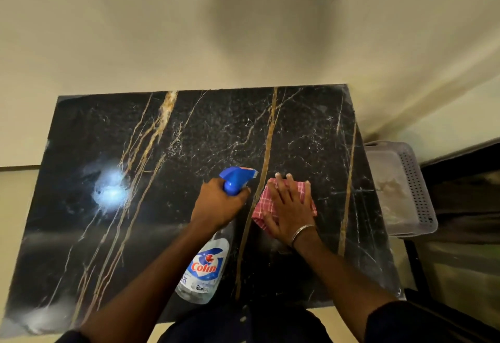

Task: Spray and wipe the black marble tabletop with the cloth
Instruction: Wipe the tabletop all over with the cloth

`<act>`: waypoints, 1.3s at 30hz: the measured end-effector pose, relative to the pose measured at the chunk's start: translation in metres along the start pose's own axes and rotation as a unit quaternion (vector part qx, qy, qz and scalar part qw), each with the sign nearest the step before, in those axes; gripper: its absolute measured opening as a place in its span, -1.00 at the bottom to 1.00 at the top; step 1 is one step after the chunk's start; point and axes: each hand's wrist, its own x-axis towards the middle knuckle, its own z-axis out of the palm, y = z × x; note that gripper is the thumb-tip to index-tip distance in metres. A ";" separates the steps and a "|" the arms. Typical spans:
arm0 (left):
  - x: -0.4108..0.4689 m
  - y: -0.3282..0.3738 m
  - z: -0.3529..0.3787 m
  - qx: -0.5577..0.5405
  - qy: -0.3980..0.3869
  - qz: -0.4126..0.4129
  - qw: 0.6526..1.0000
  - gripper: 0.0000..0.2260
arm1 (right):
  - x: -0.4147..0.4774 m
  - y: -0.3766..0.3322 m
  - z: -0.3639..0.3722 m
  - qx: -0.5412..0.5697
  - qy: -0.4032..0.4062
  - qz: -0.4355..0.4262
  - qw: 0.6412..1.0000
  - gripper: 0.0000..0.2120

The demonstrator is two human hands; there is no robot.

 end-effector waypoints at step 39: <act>0.081 0.061 0.009 -0.030 0.103 -0.009 0.994 -0.85 | 0.167 -0.001 -0.047 0.003 -0.003 -0.090 0.996 -0.44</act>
